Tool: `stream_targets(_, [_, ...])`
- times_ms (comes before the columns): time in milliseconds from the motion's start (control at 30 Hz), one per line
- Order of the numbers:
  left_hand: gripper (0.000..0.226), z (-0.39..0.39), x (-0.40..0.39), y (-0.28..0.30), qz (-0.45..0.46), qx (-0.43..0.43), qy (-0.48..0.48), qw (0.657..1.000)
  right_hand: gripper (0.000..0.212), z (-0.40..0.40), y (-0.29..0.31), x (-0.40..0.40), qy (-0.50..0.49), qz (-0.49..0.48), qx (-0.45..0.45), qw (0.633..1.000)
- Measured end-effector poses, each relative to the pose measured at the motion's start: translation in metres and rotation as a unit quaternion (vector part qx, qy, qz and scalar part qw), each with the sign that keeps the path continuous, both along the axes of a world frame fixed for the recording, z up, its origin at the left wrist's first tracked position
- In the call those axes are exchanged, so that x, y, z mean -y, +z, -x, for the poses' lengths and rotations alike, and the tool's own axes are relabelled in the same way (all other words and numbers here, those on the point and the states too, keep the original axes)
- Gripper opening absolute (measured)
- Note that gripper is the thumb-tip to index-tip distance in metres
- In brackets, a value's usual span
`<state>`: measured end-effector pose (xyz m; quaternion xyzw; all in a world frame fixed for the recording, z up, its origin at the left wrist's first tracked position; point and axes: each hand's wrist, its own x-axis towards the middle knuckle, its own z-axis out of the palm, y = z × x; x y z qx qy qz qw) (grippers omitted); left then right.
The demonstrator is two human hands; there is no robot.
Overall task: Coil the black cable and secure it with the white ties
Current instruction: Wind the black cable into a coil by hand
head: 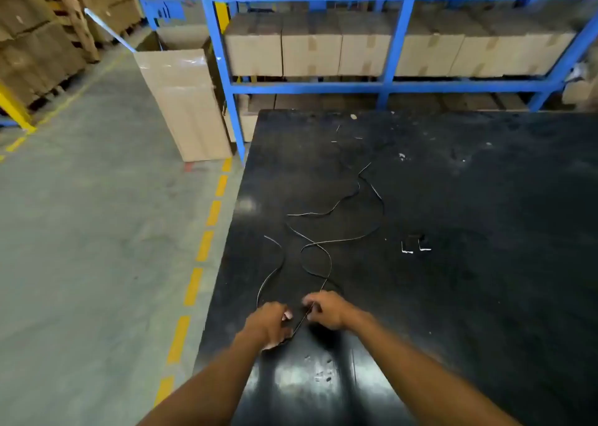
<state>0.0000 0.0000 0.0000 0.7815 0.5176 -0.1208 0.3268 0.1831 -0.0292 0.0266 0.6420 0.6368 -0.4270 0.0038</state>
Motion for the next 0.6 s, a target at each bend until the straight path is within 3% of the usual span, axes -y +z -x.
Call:
stream_targets(100, [0.026,0.002,0.009,-0.006,-0.039,-0.027,-0.031,0.998,0.050,0.002,-0.019,0.016,0.008,0.016,0.030,0.999])
stream_targets(200, [0.022,0.002,0.017,-0.007,-0.058,-0.047,-0.039,0.996,0.041,0.004,-0.035,0.030,-0.027,-0.012,0.042,0.999])
stream_targets(300, [0.017,0.003,0.011,-0.006,-0.020,0.041,0.017,0.999,0.017,0.006,-0.038,0.031,-0.033,-0.031,0.054,0.997])
stream_targets(367, [0.014,0.005,0.003,0.001,-0.016,0.078,0.027,0.996,0.011,0.005,-0.035,0.029,-0.049,-0.056,0.056,0.996])
stream_targets(467, [0.012,0.004,-0.008,0.012,-0.026,0.122,0.035,0.992,0.023,0.005,-0.025,0.023,-0.089,-0.132,0.041,0.986])
stream_targets(600, [0.006,0.002,-0.018,0.030,0.009,0.258,0.075,0.963,0.028,0.005,-0.007,0.005,-0.060,-0.174,0.040,0.982])
